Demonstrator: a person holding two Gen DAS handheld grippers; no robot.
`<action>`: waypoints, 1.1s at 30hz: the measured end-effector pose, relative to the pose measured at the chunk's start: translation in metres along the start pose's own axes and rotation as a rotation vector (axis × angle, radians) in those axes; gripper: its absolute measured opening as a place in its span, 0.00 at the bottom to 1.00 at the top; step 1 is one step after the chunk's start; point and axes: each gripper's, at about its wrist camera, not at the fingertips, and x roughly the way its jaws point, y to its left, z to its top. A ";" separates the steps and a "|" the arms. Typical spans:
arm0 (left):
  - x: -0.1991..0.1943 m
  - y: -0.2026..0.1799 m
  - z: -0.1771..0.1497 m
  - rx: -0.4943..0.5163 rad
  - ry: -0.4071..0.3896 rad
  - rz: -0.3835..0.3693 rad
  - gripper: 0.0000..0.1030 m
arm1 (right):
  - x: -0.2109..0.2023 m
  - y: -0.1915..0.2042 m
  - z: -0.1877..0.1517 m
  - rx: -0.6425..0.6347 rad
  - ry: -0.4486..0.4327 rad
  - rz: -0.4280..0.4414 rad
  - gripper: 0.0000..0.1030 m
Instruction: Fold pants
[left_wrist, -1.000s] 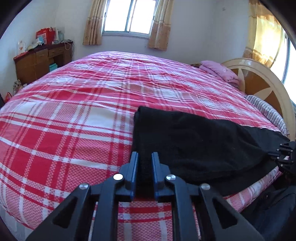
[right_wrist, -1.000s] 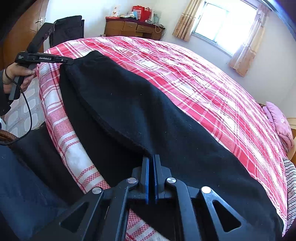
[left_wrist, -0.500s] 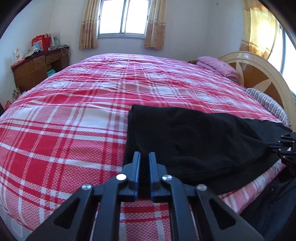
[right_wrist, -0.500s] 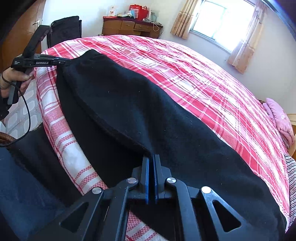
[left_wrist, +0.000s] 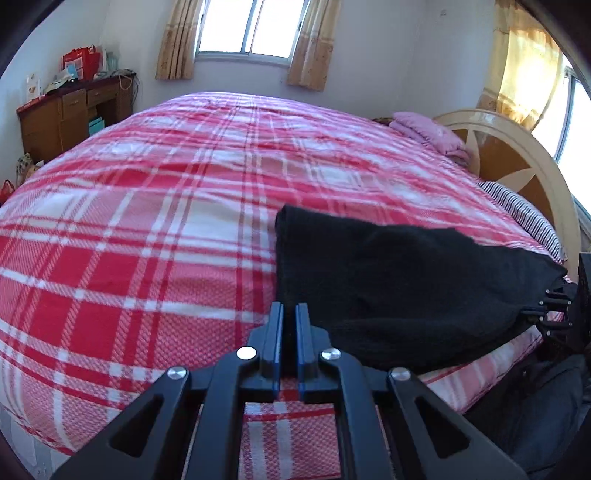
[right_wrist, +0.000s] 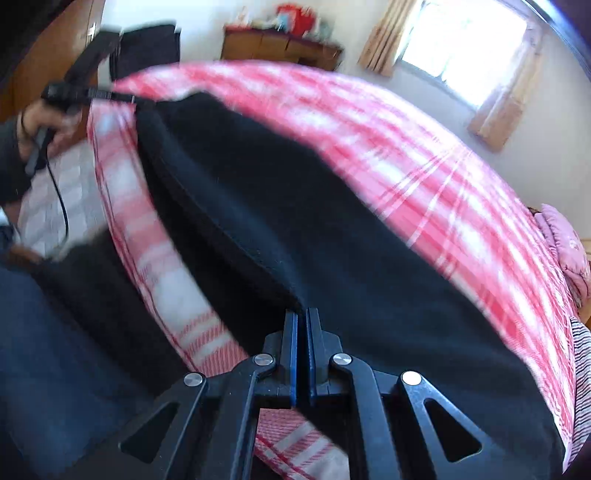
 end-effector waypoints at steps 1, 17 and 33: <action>-0.001 0.001 -0.001 0.002 -0.006 -0.006 0.09 | 0.003 0.000 -0.001 0.002 0.003 0.006 0.04; -0.028 -0.043 0.022 0.067 -0.110 0.010 0.47 | -0.032 -0.065 0.032 0.206 -0.112 0.117 0.19; 0.037 -0.272 0.027 0.477 0.091 -0.450 0.47 | -0.113 -0.203 -0.154 0.869 -0.041 -0.140 0.32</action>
